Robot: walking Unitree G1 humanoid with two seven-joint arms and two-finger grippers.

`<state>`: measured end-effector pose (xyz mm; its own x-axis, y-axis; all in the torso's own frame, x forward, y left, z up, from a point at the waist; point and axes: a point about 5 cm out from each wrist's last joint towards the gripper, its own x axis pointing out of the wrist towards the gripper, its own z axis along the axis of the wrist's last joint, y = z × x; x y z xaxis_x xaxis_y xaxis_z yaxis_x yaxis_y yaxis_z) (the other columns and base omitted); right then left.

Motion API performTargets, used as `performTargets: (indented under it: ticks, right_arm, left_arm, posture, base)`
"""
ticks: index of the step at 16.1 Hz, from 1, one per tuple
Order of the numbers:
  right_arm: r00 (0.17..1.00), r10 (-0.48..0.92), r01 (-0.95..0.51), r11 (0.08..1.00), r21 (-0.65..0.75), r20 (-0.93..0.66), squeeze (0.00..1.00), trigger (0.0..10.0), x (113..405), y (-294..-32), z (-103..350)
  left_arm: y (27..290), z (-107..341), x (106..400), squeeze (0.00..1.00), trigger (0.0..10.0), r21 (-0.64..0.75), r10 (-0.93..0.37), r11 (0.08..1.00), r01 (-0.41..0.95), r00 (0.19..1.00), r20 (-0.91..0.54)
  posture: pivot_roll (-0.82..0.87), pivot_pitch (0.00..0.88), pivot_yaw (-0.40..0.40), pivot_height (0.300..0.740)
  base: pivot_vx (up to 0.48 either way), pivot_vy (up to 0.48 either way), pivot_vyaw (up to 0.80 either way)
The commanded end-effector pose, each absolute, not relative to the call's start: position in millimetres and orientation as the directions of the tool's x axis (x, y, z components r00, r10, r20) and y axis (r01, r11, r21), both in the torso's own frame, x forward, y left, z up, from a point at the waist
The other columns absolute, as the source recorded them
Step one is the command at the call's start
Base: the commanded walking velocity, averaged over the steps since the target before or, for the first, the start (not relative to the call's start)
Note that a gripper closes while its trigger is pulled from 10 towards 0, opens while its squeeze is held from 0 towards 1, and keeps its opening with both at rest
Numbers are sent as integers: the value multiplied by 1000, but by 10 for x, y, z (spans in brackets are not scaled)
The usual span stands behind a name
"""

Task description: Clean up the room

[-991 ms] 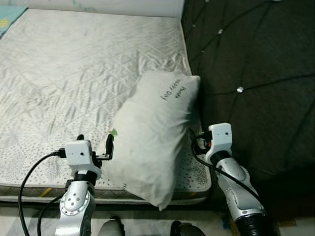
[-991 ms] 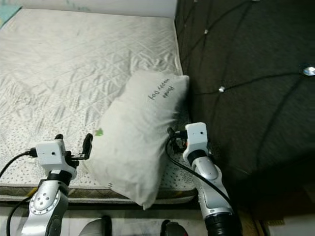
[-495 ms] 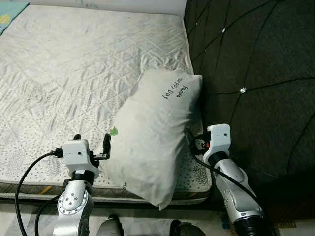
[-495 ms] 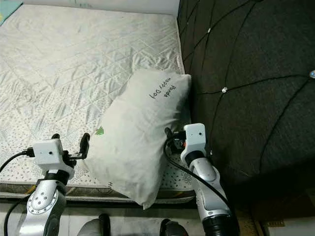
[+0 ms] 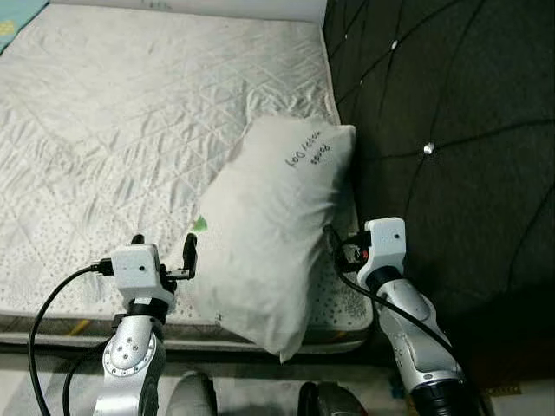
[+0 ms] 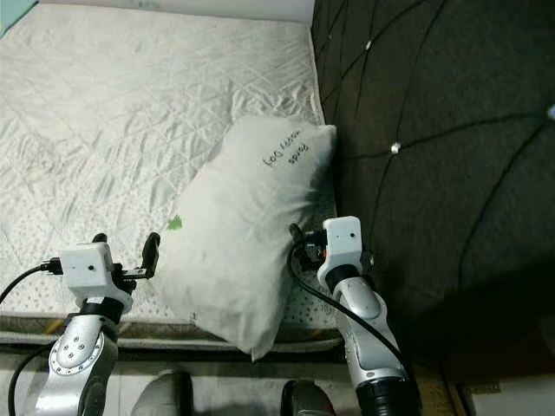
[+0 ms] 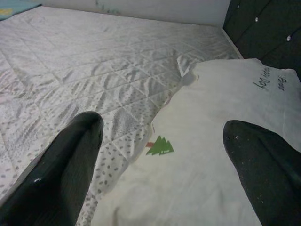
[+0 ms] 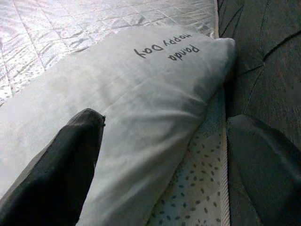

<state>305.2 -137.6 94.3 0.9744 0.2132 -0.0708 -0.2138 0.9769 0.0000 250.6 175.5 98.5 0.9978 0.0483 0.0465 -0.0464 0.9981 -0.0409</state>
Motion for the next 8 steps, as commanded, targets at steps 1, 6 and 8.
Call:
performTargets:
  ticks: [1,6,8]
  right_arm:
    - [973,218,-219,976,-3,-83,0,10000,3033,-1390,918]
    - [967,238,-240,971,-10,-89,0,10000,3051,-1356,903]
    - [966,243,-245,969,-12,-88,0,10000,3062,-1355,907]
  left_arm:
    - [1758,951,2482,0,10000,-32,55,998,-54,998,27]
    - [1793,951,2498,0,10000,-37,93,995,-92,995,25]
    - [1800,959,2496,0,10000,-45,99,994,-97,995,29]
  posture:
    - [111,229,-56,651]
    - [110,237,-61,604]
    - [113,234,-63,595]
  base:
    - [0,0,0]
    - [0,0,0]
    - [0,0,0]
